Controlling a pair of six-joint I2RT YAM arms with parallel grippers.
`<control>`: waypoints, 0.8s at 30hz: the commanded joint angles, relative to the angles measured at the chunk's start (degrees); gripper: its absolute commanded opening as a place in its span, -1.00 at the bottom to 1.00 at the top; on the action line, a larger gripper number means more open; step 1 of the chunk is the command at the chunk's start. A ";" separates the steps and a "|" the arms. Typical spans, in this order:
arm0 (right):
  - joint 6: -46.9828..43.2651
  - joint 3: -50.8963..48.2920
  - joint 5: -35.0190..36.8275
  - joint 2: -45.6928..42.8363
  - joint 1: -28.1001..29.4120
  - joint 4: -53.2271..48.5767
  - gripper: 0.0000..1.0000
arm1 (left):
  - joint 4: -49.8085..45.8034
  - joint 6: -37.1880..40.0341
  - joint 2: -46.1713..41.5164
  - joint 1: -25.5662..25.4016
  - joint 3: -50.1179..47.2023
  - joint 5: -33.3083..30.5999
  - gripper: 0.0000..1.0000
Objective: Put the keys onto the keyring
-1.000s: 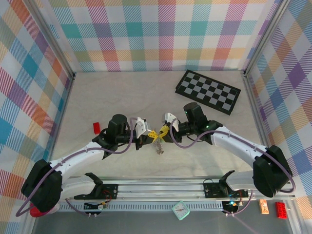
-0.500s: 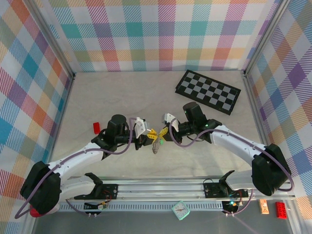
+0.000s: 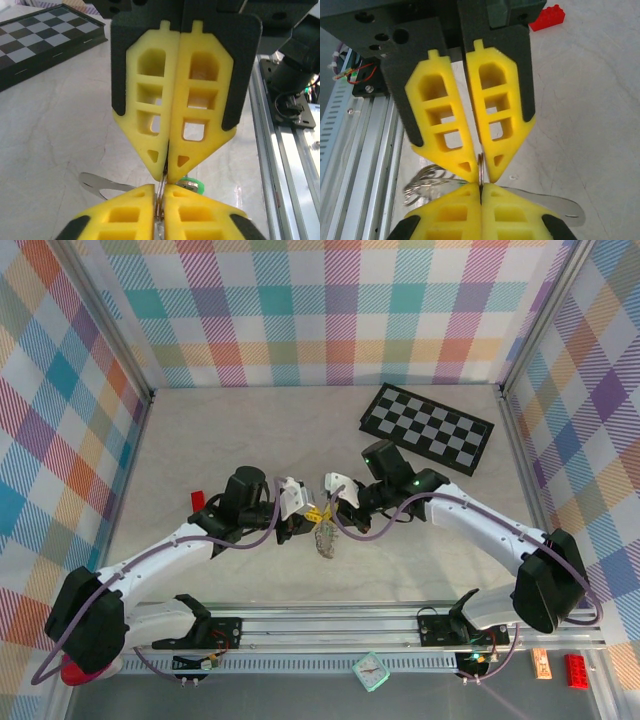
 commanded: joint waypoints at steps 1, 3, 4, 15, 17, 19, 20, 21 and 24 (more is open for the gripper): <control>-2.13 2.16 -2.09 -0.03 1.02 -1.99 -1.00 | -1.83 1.91 0.76 -0.22 2.21 1.07 -0.90; -1.11 1.82 -2.56 -0.61 0.97 -0.88 -1.00 | -1.85 2.02 0.71 -0.25 2.17 1.29 -1.00; -0.06 1.36 -2.63 -0.98 0.80 -0.03 -1.00 | -1.82 2.11 0.64 -0.26 2.13 1.38 -1.00; 11.15 -8.25 -5.03 -4.54 -3.29 10.61 -0.24 | 6.88 -0.49 -1.42 -0.24 -2.19 2.97 -1.00; 11.62 -9.39 -4.75 -4.24 -3.29 11.40 -0.24 | 8.63 -1.09 -1.55 -0.30 -2.87 3.18 -1.00; 11.88 -9.71 -4.80 -3.80 -3.30 12.05 -0.24 | 8.87 -1.14 -1.67 -0.23 -2.97 3.55 -1.00; 11.97 -9.76 -5.06 -3.53 -3.34 12.31 -0.24 | 8.92 -1.14 -1.70 -0.23 -2.97 3.71 -1.00; 12.05 -9.79 -5.34 -3.36 -3.31 12.72 -0.24 | 9.03 -1.14 -1.69 -0.28 -3.05 3.82 -1.00; 12.15 -9.71 -6.39 -2.96 -3.29 13.96 -0.27 | 9.83 -1.57 -1.80 -0.24 -3.41 3.92 -1.00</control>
